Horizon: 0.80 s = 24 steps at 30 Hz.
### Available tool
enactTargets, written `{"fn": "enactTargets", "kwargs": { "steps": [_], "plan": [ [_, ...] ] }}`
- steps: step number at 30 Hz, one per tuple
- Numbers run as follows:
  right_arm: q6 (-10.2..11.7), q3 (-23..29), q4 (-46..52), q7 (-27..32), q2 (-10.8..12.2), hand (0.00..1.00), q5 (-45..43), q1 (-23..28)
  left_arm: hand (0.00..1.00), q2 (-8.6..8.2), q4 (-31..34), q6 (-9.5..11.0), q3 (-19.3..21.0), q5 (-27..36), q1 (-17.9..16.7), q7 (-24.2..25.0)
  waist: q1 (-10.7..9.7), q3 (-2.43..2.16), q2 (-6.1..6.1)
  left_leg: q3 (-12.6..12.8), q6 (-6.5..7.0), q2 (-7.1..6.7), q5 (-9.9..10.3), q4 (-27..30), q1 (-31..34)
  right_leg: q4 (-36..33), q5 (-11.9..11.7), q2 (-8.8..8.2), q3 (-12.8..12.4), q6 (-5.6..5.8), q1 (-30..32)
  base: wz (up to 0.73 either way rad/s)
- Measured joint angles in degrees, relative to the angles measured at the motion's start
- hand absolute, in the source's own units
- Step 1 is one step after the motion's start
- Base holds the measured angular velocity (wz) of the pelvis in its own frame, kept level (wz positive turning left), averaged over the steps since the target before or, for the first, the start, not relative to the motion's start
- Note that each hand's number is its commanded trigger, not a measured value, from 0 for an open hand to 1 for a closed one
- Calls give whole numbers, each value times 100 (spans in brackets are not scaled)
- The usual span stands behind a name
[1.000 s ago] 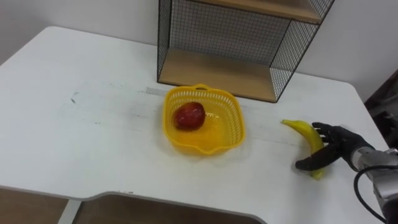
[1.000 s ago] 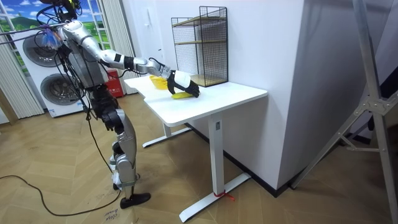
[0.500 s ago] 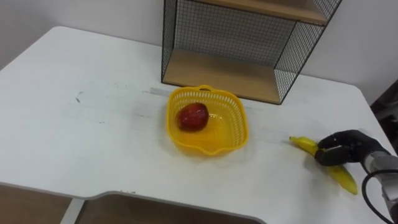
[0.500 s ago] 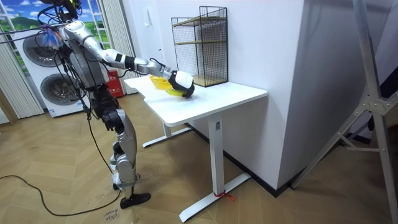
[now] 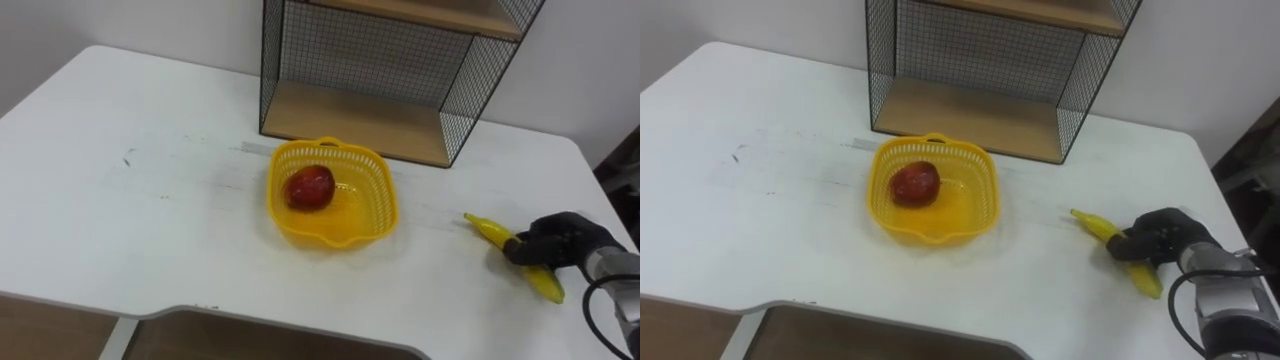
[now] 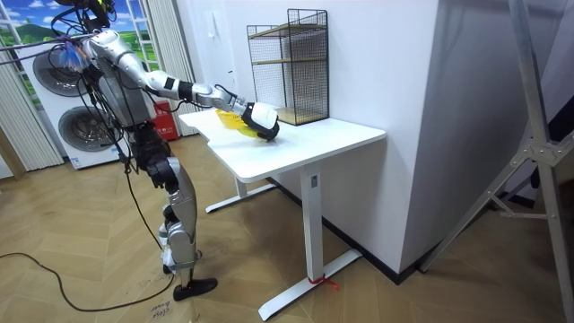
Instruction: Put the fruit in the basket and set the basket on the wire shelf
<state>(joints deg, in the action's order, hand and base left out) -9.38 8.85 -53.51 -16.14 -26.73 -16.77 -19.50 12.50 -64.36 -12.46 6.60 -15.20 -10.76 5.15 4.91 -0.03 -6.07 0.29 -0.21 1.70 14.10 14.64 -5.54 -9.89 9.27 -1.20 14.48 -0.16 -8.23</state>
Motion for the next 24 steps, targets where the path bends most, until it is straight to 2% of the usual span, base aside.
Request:
{"fn": "enactTargets", "kwargs": {
  "steps": [7,10,15,19,24],
  "plan": [
    [-5,36,6,-14,0,100,78,3,0,0,2,0,4,-5,3,-6,3,-4,-11,0,0,5,0,-4,9,0,-1,7,-22,-2,14,0],
    [-24,26,74,-21,1,100,84,1,0,6,25,3,4,-4,15,-2,25,-30,-45,8,-2,6,-1,5,82,-6,-3,8,-30,-6,93,-1],
    [-213,-100,579,-138,63,100,15,7,0,14,23,17,6,1,7,5,36,-46,-74,100,-1,21,-4,-40,62,-22,-6,22,-145,-9,150,-11],
    [-229,-200,1277,-234,139,100,-54,8,0,20,32,129,9,2,41,7,26,-3,-3,126,0,21,-5,-118,-10,-71,-4,26,-207,-8,173,-11],
    [-226,-335,2204,-233,140,100,359,9,0,29,70,258,4,160,27,-2,28,3,-2,142,0,22,-6,-123,2,-74,-5,43,-318,-9,244,-10]
  ]
}}
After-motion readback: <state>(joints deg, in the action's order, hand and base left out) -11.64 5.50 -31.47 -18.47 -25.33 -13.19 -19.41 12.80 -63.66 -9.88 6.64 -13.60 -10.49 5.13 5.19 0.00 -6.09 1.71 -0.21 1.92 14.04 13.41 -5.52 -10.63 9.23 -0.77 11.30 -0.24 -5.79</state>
